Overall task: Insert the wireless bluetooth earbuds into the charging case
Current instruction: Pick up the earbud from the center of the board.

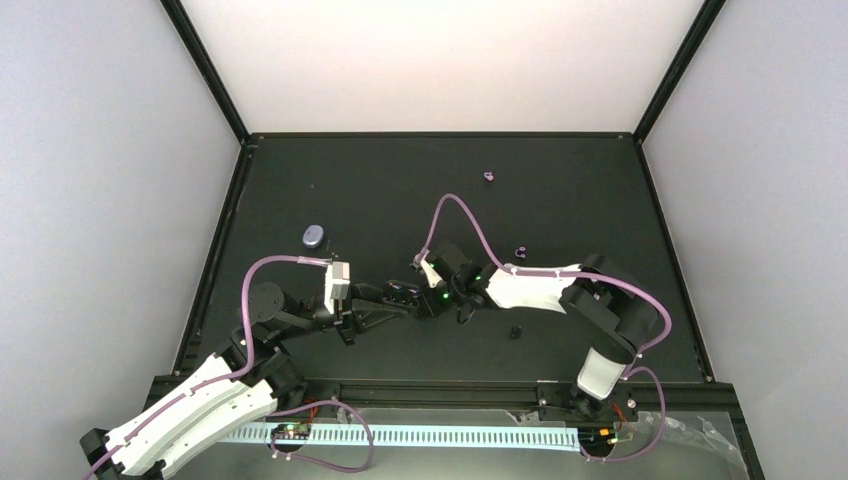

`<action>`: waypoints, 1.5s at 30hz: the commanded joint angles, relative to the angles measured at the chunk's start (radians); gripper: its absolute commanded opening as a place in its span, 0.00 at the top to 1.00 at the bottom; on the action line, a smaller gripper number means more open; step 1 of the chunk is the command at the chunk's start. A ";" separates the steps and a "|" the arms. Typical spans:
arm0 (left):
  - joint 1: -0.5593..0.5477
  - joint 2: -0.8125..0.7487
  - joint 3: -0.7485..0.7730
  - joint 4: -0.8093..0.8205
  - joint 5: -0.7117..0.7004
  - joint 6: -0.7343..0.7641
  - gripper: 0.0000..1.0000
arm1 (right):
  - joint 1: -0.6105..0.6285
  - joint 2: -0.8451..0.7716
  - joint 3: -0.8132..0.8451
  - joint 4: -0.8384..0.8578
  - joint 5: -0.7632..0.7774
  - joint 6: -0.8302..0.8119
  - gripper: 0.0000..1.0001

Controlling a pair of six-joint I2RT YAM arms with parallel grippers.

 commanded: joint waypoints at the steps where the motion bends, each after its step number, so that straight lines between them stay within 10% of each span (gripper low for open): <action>1: -0.001 -0.001 0.004 0.005 0.004 0.015 0.99 | 0.025 0.035 0.012 -0.008 0.024 -0.016 0.68; 45: -0.002 -0.017 0.000 -0.001 0.000 0.015 0.98 | 0.042 0.001 -0.001 -0.004 0.138 0.028 0.65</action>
